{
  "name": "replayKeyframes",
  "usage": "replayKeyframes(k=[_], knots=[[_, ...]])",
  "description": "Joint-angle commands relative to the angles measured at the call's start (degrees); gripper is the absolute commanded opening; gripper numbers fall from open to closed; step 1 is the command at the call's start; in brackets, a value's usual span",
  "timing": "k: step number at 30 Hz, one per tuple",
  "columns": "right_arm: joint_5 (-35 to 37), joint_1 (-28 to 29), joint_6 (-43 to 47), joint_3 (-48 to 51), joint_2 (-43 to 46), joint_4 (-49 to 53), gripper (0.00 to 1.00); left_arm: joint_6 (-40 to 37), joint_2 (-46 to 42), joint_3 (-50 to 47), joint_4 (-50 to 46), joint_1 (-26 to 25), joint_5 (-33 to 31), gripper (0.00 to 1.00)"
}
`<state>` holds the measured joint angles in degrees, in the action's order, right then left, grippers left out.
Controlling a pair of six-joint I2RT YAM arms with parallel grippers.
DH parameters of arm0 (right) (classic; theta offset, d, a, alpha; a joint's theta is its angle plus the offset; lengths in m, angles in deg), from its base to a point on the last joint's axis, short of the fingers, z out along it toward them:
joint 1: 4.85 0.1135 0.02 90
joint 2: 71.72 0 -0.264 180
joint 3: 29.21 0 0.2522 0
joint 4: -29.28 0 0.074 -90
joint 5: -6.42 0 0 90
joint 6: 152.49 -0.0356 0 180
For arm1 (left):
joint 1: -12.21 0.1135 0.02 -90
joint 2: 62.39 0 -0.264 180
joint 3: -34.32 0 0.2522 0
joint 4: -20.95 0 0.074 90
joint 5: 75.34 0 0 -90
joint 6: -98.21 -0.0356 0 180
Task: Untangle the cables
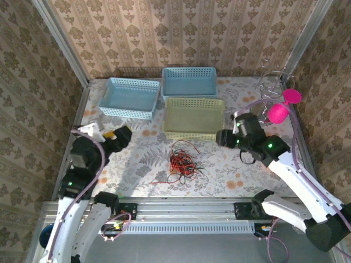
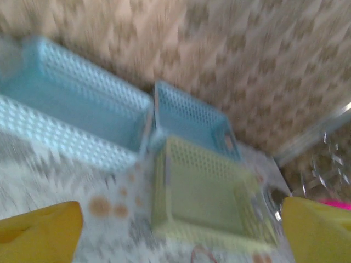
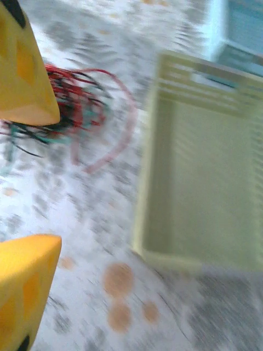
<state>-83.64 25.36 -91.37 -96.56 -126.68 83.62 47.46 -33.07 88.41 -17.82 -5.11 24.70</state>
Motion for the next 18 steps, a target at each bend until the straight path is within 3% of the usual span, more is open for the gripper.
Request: replayKeyframes(k=[1,5,8,11,18], knots=[[-1.64,7.03,0.41,0.51,-0.83,2.47,0.46,5.33,3.1,-5.1,-1.12,-3.17,8.72,0.85],[-2.97,14.13,1.47,0.21,-9.49,-0.64,0.32,7.01,8.51,-8.57,0.58,-8.37,3.81,0.85],[-6.36,15.46,1.85,0.42,-14.75,-4.59,0.32,10.24,12.97,-12.14,5.82,-12.65,2.83,0.85],[-8.45,15.66,2.49,0.25,-17.96,-7.56,0.38,13.13,16.76,-14.63,9.71,-15.98,1.92,0.86],[-7.81,15.66,3.89,-0.96,-23.69,-8.54,0.4,15.67,19.72,-15.81,12.45,-22.81,-2.89,0.89]])
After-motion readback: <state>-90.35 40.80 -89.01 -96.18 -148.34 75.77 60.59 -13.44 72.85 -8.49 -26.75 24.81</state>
